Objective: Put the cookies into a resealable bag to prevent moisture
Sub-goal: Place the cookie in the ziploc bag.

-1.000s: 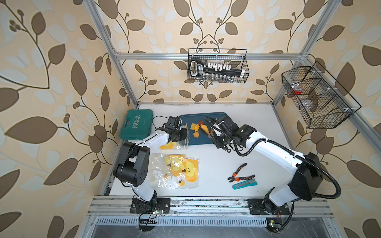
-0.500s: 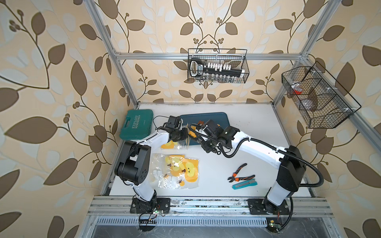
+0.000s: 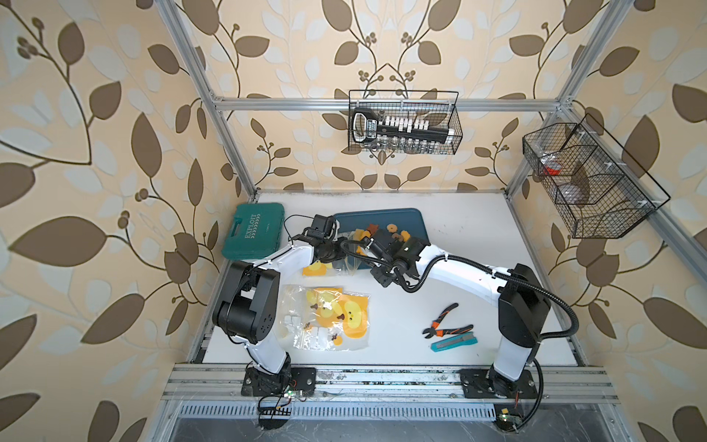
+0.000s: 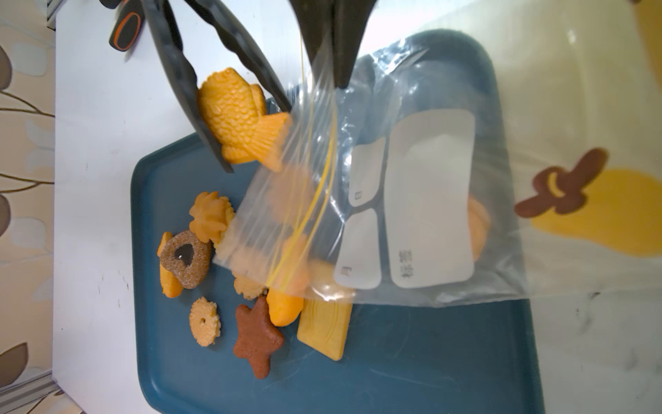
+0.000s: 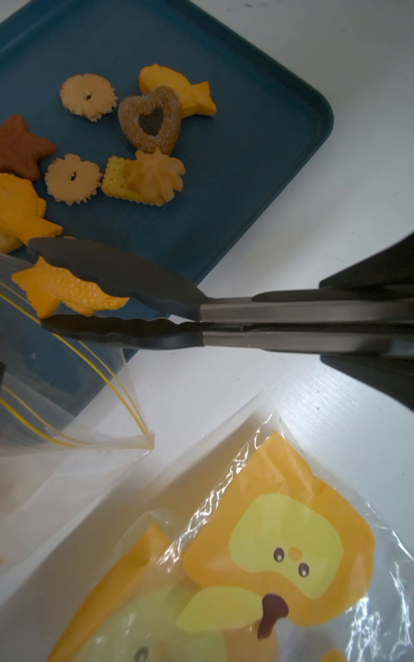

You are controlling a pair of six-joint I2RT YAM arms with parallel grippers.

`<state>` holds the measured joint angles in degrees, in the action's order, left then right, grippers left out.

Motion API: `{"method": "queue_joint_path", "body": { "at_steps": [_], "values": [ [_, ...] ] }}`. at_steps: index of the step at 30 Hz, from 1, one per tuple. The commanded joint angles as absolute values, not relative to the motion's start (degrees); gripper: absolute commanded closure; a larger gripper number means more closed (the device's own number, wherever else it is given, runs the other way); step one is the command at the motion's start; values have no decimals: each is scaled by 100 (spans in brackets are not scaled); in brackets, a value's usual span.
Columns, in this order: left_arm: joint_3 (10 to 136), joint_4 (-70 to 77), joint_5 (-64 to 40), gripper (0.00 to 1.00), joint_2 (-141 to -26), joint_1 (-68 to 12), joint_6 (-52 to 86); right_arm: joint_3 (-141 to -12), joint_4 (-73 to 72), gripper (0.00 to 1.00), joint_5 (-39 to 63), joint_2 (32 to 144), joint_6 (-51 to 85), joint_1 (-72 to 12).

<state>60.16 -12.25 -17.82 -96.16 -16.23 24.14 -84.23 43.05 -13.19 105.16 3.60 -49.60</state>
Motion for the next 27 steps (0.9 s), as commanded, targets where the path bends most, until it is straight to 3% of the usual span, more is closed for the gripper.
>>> {"method": "queue_joint_path", "body": {
  "at_steps": [1,13,27],
  "values": [
    [6133,-1215,-1906,100,-9348,-1718,2268,-8566,4246,77,-1884,10546,-54,-5213],
    [6145,-1296,-1815,100,-9222,-1863,2224,-8576,4031,78,-1851,10663,-298,-5291],
    [6108,-1410,-1793,100,-8841,-2110,2267,-8891,3895,77,-490,10707,-514,-4904]
  ]
}}
